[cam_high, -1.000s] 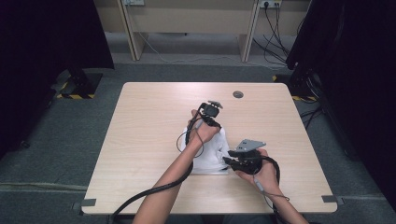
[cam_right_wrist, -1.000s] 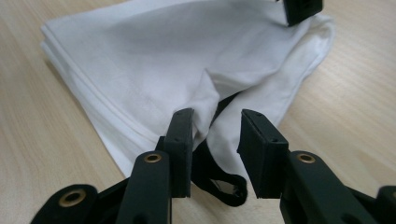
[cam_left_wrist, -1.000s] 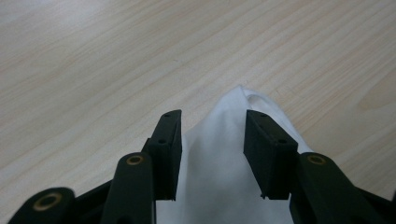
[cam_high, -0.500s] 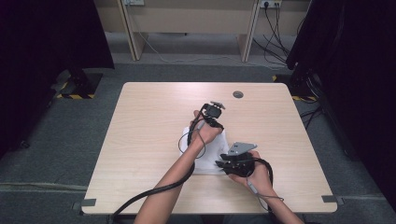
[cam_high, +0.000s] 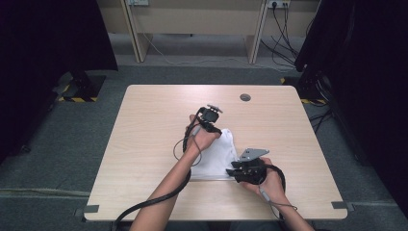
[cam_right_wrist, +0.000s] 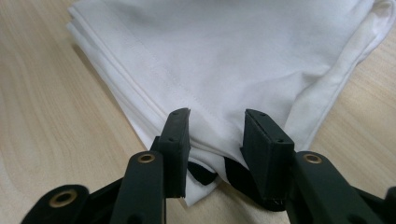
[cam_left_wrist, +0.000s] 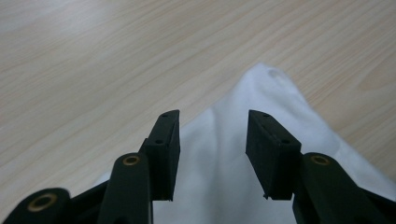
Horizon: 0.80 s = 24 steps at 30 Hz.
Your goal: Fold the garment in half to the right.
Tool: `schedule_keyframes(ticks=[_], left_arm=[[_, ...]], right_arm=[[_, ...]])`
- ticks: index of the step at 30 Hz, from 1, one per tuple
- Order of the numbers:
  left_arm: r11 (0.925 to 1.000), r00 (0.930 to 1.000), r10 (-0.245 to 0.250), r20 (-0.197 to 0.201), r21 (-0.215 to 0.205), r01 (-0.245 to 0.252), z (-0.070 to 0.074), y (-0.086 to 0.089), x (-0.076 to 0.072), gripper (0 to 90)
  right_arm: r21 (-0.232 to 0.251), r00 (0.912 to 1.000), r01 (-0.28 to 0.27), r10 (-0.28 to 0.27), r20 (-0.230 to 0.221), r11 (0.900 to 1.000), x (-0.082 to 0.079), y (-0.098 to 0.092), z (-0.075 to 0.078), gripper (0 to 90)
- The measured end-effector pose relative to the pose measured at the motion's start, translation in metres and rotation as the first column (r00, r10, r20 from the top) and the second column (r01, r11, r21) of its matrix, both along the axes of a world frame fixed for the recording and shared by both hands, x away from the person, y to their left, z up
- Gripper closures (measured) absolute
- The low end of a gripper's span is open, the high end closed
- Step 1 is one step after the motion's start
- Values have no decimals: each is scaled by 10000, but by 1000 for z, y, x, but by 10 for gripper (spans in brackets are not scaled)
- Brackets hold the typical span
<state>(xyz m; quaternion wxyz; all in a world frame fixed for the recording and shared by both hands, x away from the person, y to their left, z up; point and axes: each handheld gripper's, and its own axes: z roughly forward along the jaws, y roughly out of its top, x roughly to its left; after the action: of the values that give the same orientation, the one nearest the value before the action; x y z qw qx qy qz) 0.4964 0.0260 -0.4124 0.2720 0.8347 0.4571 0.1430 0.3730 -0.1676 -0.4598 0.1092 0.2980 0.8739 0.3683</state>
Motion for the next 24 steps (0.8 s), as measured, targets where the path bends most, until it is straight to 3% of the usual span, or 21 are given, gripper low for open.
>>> schedule_keyframes(ticks=[7, 10, 13, 16, 21, 24], left_arm=[[9996, 9996, 286, 63, -52, -286, -2, 27, -10, 544], [9992, 9993, 373, 80, -141, -372, -5, 35, -17, 540], [9986, 9987, 498, 63, -207, -497, -9, 44, -22, 536], [9977, 9981, 618, -7, -273, -618, -13, 50, -23, 536], [9972, 9976, 685, -63, -299, -687, -14, 53, -21, 535], [9972, 9975, 696, -104, -270, -699, -15, 51, -20, 536]], right_arm=[[123, 9999, -18, 20, -135, 9999, -2, -2, 5, 593], [518, 9990, 254, -272, 345, 9983, 4, 0, 17, 580], [702, 9950, 701, -748, 669, 9951, 21, 1, 28, 595], [696, 9885, 1311, -1357, 664, 9889, 46, 2, 32, 648], [401, 9770, 2087, -2101, 360, 9772, 84, 3, 30, 710], [648, 9729, 2306, -2311, 3, 9709, 98, 3, 25, 724]])
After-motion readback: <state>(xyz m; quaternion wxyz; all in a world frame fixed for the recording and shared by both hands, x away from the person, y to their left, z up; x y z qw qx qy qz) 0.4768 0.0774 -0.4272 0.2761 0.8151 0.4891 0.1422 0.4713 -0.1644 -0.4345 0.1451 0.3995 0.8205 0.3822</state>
